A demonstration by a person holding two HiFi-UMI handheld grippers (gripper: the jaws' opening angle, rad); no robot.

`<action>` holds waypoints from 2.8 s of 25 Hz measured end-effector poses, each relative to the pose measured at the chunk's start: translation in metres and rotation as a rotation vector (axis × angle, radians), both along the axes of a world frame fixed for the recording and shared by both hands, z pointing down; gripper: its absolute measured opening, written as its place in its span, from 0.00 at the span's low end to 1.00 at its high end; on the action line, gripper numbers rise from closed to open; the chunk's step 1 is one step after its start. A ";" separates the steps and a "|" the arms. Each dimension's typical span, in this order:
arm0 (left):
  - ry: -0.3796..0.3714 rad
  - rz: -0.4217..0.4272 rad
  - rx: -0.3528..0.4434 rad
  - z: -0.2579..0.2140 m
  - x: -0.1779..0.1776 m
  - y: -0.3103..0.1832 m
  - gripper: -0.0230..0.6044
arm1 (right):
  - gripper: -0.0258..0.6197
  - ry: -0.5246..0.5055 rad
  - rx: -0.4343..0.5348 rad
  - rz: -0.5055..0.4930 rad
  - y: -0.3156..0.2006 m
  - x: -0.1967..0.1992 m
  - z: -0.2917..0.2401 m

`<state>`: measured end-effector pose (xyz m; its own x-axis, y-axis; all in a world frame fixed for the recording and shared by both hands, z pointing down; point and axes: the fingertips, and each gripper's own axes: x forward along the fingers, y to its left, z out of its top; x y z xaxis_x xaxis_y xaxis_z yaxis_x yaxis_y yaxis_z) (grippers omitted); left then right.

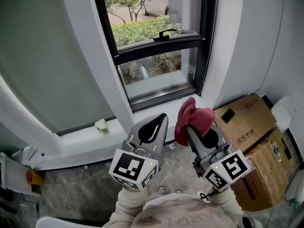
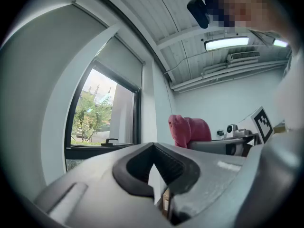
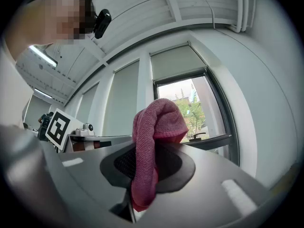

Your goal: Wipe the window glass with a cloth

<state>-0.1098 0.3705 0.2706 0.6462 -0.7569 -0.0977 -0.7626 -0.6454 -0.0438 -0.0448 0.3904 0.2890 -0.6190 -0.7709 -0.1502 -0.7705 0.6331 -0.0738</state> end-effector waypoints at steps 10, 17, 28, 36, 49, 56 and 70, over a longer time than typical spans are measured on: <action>0.002 -0.006 0.023 -0.003 -0.021 -0.013 0.20 | 0.18 -0.040 0.010 -0.013 -0.014 -0.020 -0.008; -0.001 0.011 0.036 -0.005 -0.044 -0.023 0.20 | 0.18 -0.041 0.019 -0.002 -0.024 -0.046 -0.009; 0.021 0.041 0.014 0.008 -0.033 -0.084 0.20 | 0.18 -0.007 0.019 0.037 -0.076 -0.038 0.006; 0.013 0.028 0.029 0.004 0.027 -0.169 0.20 | 0.18 -0.022 0.002 -0.018 -0.162 0.016 0.009; -0.009 -0.040 0.090 -0.032 0.129 -0.285 0.20 | 0.18 -0.034 0.045 -0.095 -0.285 0.118 -0.022; -0.016 -0.021 0.079 -0.025 0.143 -0.333 0.20 | 0.18 -0.050 0.009 -0.083 -0.332 0.129 -0.006; -0.003 0.018 0.106 -0.032 0.087 -0.469 0.20 | 0.18 -0.031 0.039 -0.019 -0.468 0.073 -0.014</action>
<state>-0.0232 -0.0981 0.2382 0.6603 -0.7303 -0.1751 -0.7504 -0.6509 -0.1147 0.0279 -0.0775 0.2752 -0.6284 -0.7520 -0.1989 -0.7558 0.6508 -0.0727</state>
